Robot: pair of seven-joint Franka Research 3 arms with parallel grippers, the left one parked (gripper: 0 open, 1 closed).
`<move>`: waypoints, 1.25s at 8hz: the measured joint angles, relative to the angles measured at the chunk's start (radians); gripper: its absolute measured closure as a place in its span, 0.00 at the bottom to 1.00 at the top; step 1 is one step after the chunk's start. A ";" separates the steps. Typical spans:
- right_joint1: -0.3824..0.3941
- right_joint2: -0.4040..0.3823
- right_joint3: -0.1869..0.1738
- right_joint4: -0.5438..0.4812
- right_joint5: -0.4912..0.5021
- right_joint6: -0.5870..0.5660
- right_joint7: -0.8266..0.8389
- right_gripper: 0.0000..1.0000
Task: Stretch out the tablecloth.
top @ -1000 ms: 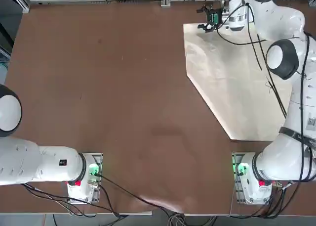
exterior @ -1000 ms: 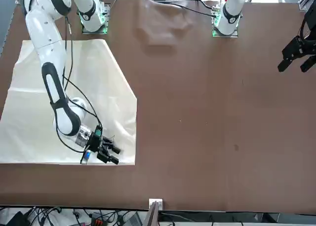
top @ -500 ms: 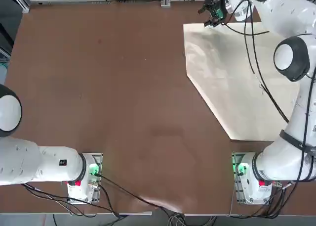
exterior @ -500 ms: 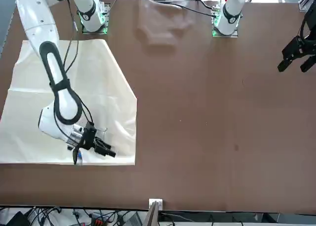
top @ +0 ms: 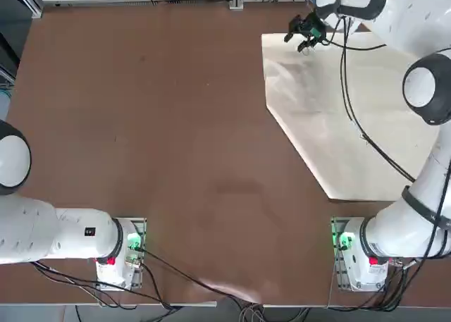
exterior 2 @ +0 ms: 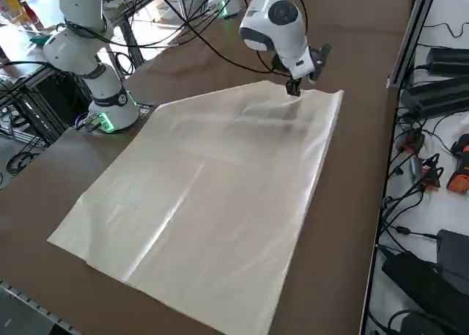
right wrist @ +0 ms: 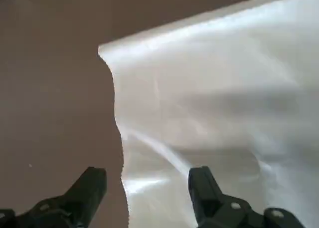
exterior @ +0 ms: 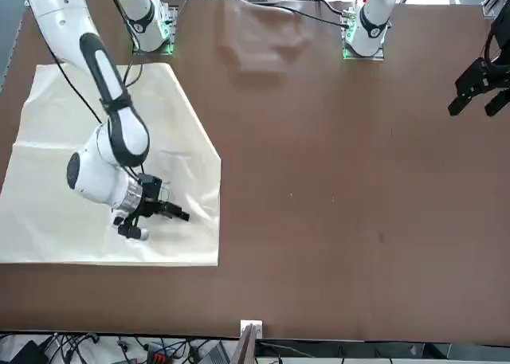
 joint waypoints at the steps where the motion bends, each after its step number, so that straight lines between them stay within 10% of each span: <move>1: 0.040 -0.029 0.000 -0.043 -0.059 0.010 0.001 0.00; 10: 0.332 -0.264 -0.003 -0.489 -0.602 0.063 0.013 0.00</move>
